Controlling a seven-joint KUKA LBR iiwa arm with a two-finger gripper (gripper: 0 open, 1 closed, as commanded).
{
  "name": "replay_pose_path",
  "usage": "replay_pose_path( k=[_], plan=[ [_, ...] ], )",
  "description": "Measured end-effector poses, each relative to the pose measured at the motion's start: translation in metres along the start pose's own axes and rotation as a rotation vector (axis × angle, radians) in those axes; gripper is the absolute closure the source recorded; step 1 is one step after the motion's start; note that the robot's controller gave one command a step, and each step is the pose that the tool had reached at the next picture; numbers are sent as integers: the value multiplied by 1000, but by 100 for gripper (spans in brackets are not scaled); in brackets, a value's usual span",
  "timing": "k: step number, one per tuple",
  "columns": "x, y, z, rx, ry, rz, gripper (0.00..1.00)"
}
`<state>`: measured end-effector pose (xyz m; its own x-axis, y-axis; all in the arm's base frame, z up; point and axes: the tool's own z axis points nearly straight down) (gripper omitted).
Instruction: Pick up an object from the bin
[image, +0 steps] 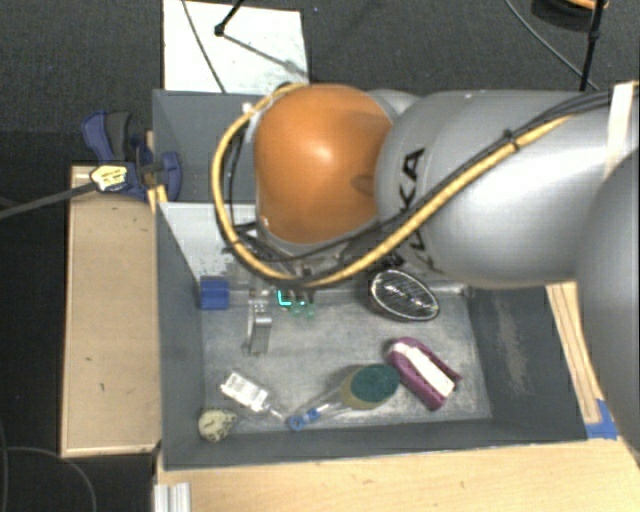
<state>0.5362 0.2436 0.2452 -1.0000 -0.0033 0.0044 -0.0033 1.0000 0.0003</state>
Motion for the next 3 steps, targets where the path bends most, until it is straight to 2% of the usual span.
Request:
replay_pose_path(
  k=[1,2,3],
  plan=[
    [57,-21,178,-1,-9,-184,0],
    [57,-35,145,-3,-10,116,0],
    [54,-37,145,-4,-12,169,0]
  ],
)
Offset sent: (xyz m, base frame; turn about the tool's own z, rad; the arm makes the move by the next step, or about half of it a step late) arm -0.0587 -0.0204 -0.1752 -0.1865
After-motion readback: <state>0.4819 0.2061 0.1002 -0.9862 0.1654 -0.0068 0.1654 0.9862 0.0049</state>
